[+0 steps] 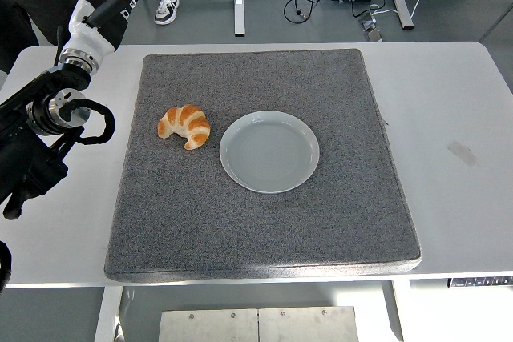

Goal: Place the bread on the plate

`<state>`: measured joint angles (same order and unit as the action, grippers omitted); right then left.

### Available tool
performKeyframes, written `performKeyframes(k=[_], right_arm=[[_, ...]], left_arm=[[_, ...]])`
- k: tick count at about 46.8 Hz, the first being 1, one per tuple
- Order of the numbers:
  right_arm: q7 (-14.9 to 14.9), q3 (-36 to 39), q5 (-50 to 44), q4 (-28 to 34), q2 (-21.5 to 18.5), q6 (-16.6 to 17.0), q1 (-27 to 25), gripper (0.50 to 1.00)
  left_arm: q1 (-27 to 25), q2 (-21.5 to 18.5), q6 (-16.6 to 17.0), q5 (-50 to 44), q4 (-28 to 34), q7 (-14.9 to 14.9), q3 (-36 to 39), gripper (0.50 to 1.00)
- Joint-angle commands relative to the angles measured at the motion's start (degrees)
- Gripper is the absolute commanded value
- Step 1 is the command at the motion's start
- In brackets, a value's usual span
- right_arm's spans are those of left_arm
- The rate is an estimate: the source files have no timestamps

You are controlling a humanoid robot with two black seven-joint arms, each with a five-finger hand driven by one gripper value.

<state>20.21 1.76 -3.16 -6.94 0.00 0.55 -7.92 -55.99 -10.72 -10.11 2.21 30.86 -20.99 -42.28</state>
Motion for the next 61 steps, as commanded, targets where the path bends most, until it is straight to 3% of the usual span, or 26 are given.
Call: performKeyframes(k=[1,54,61], right_arm=[[0.0,0.0,0.0,0.0,0.0,0.0,0.0,1.0],[0.0,0.0,0.0,0.0,0.0,0.0,0.0,1.0],[0.0,-0.1,0.0,0.0,0.0,0.0,0.0,1.0]], left_arm=[[0.0,0.0,0.0,-0.1,0.1,0.0,0.2,0.986],[-4.8,-1.3,2.9,1.2,0.4,0.5,7.4,0.986],[-7.4,-1.4,3.9,2.7,0.3,0.8,15.4,0.984]])
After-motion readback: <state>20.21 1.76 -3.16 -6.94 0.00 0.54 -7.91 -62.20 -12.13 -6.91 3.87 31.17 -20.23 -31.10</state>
